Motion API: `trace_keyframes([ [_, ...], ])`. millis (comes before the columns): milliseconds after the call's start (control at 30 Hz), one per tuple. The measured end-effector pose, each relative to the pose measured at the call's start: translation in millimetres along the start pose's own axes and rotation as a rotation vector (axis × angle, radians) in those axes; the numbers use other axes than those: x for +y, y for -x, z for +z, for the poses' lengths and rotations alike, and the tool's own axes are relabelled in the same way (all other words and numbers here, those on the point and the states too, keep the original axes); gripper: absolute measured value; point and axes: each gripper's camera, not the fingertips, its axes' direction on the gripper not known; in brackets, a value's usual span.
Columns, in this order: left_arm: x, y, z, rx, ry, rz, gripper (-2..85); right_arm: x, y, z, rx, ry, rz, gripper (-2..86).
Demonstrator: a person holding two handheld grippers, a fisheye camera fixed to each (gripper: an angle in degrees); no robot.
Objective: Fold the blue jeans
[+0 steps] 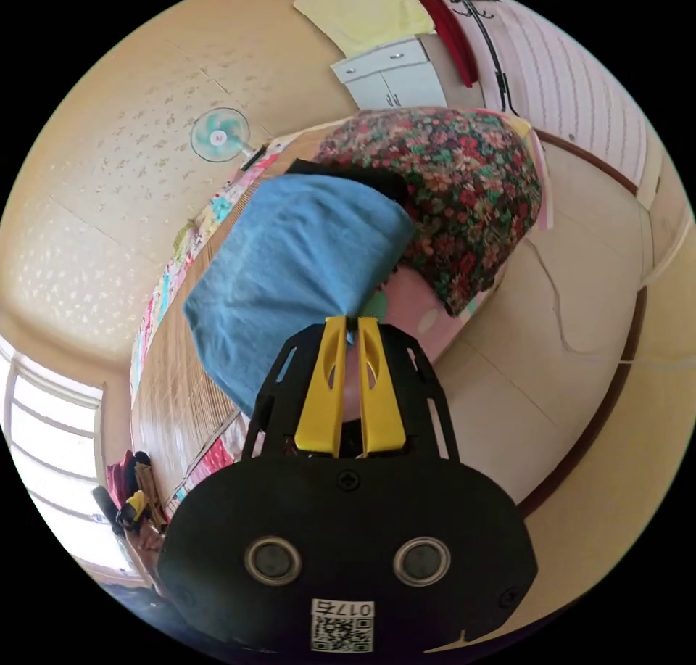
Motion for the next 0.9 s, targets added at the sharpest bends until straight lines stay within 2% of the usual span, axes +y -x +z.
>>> trace_keyframes([
  [67, 6, 2, -12, -0.011, -0.009, -0.020, 6.4, 11, 17, -17, 0.039, -0.115, -0.031, 6.8],
  [167, 12, 2, -33, -0.011, -0.049, -0.046, 6.7, 19, 71, -31, 0.057, -0.264, -0.246, 7.7],
  [267, 12, -8, -49, -0.022, -0.071, -0.029, 6.9, 2, 110, -6, 0.101, -0.226, -0.383, 7.5],
  [300, 11, -15, -54, -0.023, -0.076, -0.013, 7.1, -8, 111, 17, 0.087, -0.179, -0.401, 7.4],
  [333, 10, -23, -60, -0.018, -0.085, 0.001, 7.3, -20, 106, 52, 0.088, -0.043, -0.412, 7.4],
  [367, 10, -28, -64, -0.017, -0.091, 0.008, 7.5, -24, 102, 65, 0.098, 0.001, -0.398, 7.4],
  [500, 21, -57, -112, -0.085, -0.155, 0.028, 8.0, -27, 87, 46, 0.043, -0.032, -0.253, 5.0],
  [567, 31, -66, -140, -0.144, -0.186, 0.019, 8.2, -13, 91, 28, -0.097, -0.048, -0.210, 3.9],
  [633, 48, -76, -178, -0.235, -0.245, 0.006, 8.3, 21, 115, 2, -0.368, -0.066, -0.339, 2.3],
  [667, 52, -78, -188, -0.268, -0.265, 0.002, 8.3, 32, 122, -4, -0.417, -0.080, -0.384, 2.0],
  [733, 74, -93, -236, -0.481, -0.416, -0.011, 7.8, 85, 154, -19, -0.572, -0.111, -0.593, 1.3],
  [833, 106, -111, -303, -0.781, -0.665, -0.045, 5.3, 137, 187, -9, -0.809, 0.043, -0.818, 0.8],
  [900, 123, -114, -346, -0.912, -0.769, -0.108, 4.8, 158, 195, -3, -0.948, 0.128, -0.886, 0.6],
])
